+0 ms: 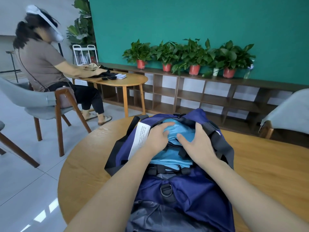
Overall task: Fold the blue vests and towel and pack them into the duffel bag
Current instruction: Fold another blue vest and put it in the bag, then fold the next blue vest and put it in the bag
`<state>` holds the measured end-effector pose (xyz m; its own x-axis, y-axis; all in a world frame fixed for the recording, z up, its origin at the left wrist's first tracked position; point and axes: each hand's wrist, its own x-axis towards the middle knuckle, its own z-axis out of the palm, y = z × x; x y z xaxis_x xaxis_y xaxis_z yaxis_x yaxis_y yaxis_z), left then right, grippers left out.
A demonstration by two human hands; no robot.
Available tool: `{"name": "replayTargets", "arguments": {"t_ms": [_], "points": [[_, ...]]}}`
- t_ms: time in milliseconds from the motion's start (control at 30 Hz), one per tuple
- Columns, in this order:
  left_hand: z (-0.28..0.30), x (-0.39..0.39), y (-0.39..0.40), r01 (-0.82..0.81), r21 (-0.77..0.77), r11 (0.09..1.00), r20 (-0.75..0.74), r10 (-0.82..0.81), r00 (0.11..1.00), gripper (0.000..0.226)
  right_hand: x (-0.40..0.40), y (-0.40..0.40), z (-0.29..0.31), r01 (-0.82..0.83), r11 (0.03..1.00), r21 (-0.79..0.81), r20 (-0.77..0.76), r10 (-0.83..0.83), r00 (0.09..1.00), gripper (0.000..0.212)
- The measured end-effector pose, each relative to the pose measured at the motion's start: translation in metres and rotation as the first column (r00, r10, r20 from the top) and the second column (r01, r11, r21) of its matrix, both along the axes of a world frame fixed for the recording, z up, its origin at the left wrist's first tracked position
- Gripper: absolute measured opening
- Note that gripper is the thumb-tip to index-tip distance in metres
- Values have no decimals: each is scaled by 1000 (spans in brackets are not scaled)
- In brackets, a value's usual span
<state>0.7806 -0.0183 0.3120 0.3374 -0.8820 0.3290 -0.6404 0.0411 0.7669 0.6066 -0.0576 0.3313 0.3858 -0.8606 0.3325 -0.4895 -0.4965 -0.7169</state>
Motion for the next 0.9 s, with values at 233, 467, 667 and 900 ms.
{"name": "replayTargets", "arguments": {"t_ms": [233, 467, 667, 900], "points": [[7, -8, -30, 48, 105, 993, -267, -18, 963, 39, -9, 1, 14, -63, 996, -60, 74, 67, 995, 47], [3, -8, -44, 90, 47, 995, -177, -80, 981, 43, -22, -1, 14, -100, 990, -99, 77, 108, 991, 50], [-13, -7, -57, -3, 311, 950, 81, -23, 996, 49, -29, -5, 7, -89, 995, -49, 9, 89, 996, 60], [-1, -16, -13, -68, 196, 978, -52, 80, 995, 57, -45, 5, 1, -82, 996, 38, -81, 85, 993, 80]]}}
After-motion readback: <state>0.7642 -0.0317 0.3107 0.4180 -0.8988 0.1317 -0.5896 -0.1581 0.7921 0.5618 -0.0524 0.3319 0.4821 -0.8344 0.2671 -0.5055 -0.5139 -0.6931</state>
